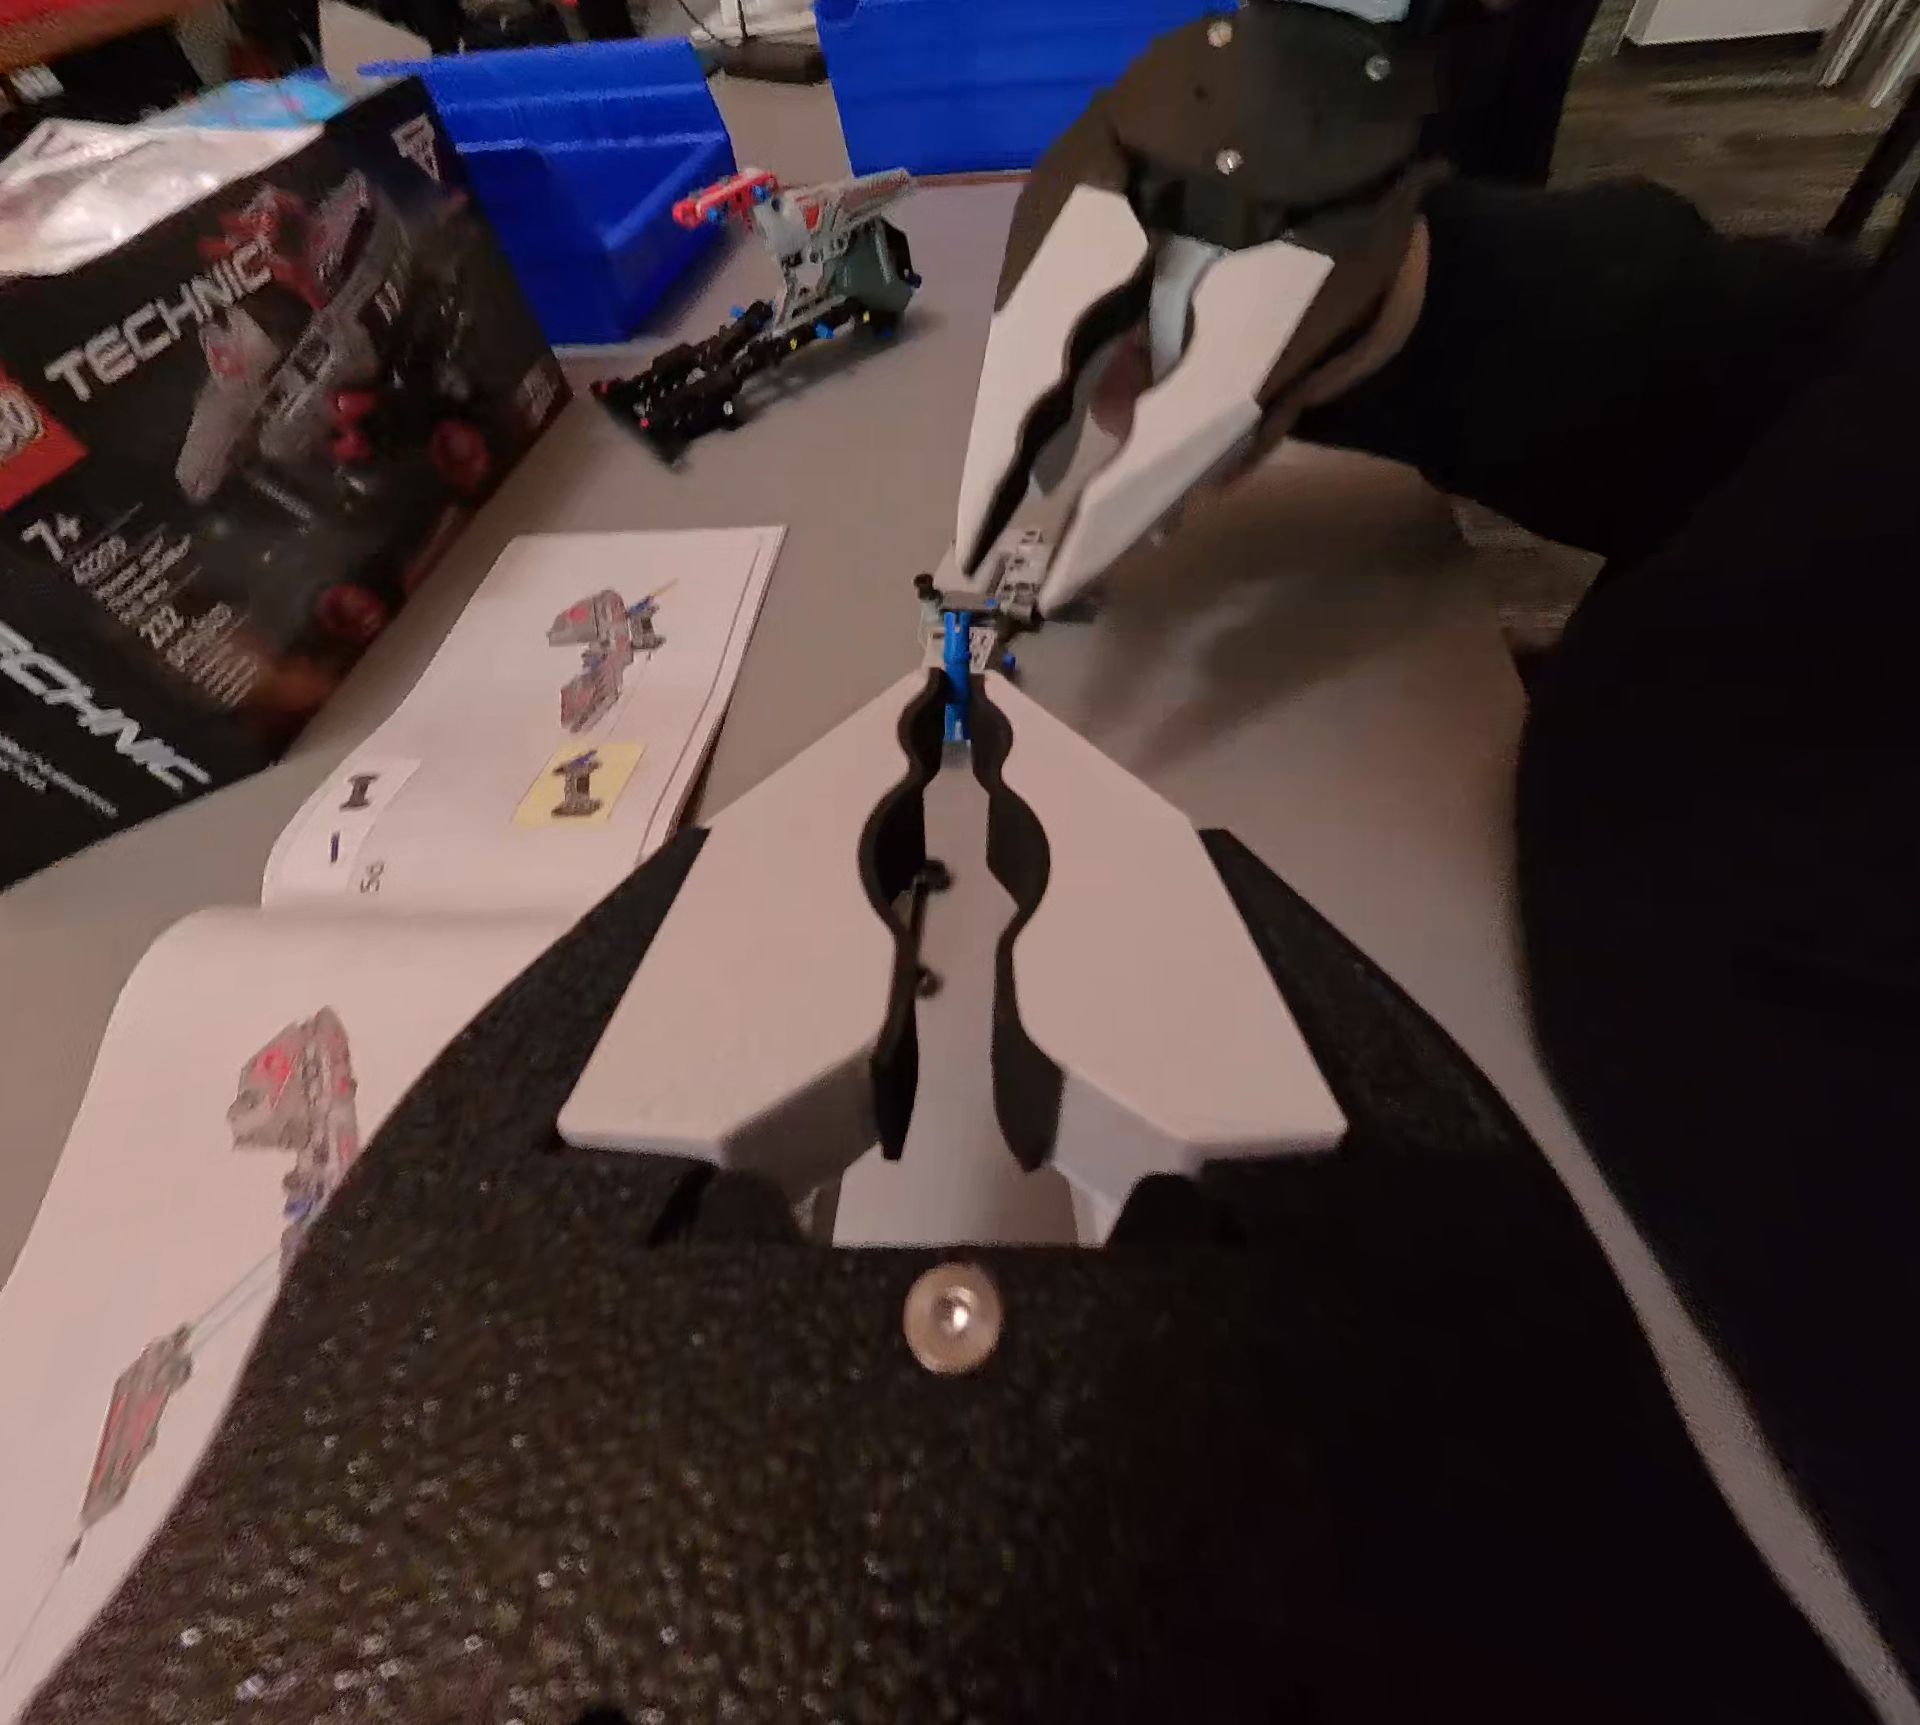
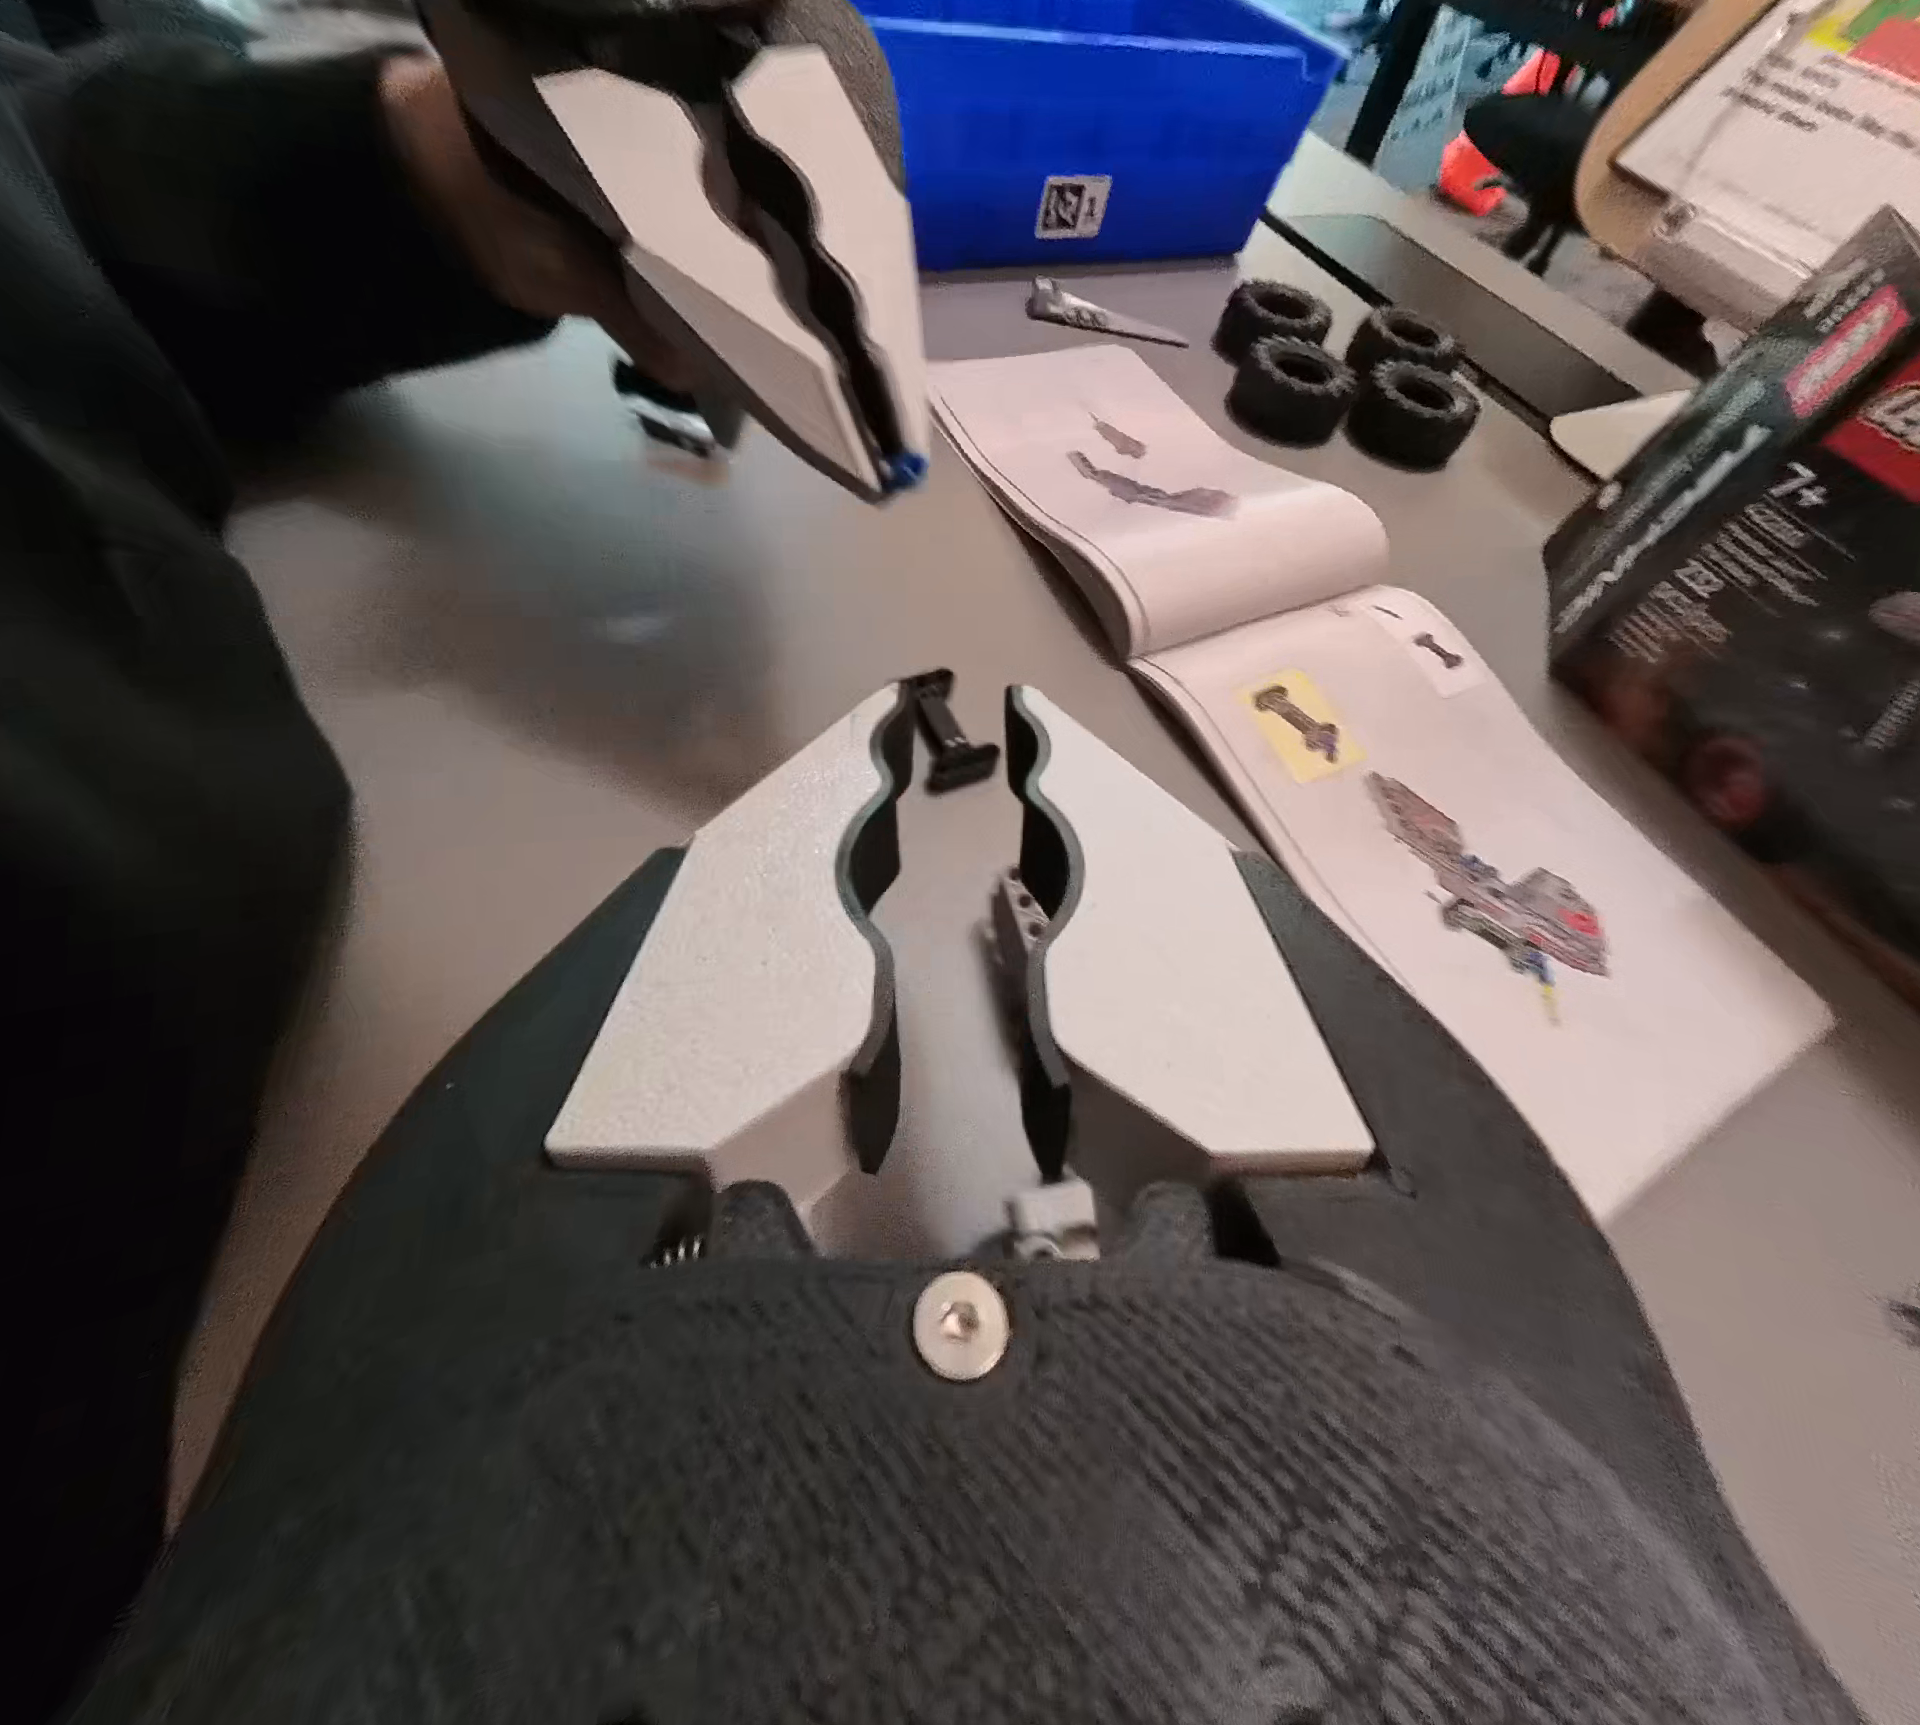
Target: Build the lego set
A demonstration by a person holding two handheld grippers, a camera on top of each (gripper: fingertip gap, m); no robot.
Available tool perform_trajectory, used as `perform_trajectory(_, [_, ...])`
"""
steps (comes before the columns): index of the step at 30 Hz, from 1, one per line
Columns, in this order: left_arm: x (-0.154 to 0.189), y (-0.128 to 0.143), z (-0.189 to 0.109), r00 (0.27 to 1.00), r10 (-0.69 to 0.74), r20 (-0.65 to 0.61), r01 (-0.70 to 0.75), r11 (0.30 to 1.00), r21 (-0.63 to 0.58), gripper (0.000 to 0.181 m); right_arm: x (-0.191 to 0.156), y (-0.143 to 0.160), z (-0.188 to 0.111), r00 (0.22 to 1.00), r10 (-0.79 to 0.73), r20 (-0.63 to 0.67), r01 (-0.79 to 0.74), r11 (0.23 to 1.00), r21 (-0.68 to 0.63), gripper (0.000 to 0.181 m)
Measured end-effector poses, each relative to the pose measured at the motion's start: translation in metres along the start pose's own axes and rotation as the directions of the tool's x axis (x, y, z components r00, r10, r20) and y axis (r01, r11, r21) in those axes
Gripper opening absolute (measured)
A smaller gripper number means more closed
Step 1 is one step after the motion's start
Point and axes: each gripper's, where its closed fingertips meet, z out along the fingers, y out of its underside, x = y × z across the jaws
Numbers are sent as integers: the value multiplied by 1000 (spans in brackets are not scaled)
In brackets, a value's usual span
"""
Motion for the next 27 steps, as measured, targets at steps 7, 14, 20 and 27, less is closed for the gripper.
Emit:
perform_trajectory(7, [16,16,31,964,267,19,-263,959,-108,2,-21,-8,-7,991,126,37,-130,976,174,12])
perform_trajectory(14, [35,30,45,924,381,-35,-381,909,-169,2,-26,10,-8,996,87,1,-86,993,74,0])
perform_trajectory(20, [34,55,47,869,491,-51,-483,824,-295,2,-29,32,-2,994,113,7,-113,993,-43,0])
perform_trajectory(27, [35,76,50,792,600,-112,-596,719,-359,2,-40,58,8,987,159,13,-151,962,-229,3])
